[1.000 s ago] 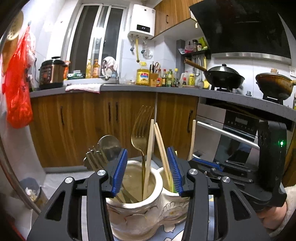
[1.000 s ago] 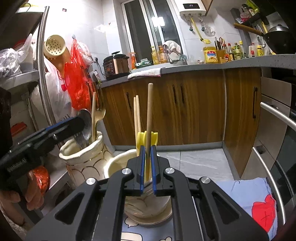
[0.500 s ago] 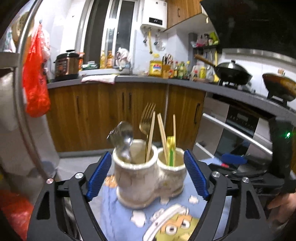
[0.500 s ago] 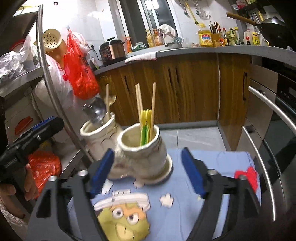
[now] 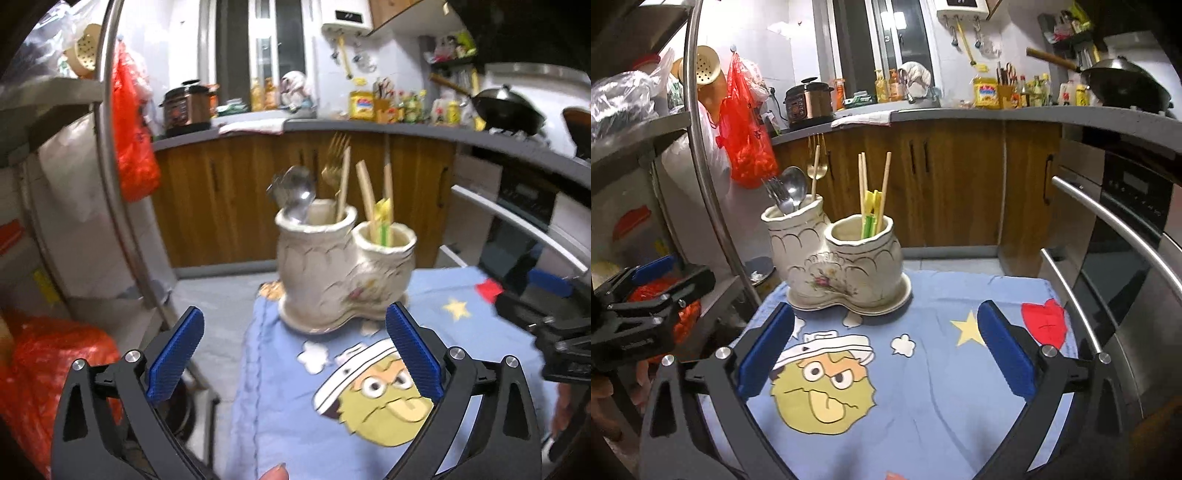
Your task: Organize utensils
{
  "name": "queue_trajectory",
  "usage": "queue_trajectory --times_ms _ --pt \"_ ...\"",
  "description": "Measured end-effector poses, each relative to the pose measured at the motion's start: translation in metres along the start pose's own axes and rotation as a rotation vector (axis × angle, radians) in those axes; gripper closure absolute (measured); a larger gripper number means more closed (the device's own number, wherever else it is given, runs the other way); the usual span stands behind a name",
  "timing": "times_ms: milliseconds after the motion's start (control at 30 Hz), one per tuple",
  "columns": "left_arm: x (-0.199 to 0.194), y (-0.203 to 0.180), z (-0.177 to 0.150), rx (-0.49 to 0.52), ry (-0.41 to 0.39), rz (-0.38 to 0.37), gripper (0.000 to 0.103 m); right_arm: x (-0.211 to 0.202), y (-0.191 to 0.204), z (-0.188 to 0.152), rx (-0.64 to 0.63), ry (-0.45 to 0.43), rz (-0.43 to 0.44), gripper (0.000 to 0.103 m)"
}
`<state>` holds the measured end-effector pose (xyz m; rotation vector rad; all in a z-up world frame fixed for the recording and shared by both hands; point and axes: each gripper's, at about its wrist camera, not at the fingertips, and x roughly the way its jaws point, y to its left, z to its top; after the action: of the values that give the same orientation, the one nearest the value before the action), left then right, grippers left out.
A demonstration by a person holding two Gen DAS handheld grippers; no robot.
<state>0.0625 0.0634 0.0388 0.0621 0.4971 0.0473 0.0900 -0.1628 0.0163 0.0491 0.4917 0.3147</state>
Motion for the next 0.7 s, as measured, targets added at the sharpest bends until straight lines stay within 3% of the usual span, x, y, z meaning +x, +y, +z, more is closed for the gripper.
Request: queue_trajectory --times_ms 167,367,467,700 --pt "0.01 -0.001 -0.011 0.024 0.027 0.038 0.005 0.004 0.001 -0.006 -0.038 -0.012 -0.038 0.005" --pt "-0.001 -0.006 -0.012 0.061 -0.039 0.049 0.005 0.003 -0.002 -0.007 -0.043 -0.044 -0.057 0.005" --pt "-0.005 -0.001 -0.01 0.006 -0.049 -0.003 0.005 0.002 -0.002 -0.007 -0.033 -0.053 -0.047 0.005" --pt "0.0 -0.008 -0.011 0.017 -0.028 -0.019 0.005 -0.001 -0.001 -0.008 -0.042 -0.06 -0.041 0.005"
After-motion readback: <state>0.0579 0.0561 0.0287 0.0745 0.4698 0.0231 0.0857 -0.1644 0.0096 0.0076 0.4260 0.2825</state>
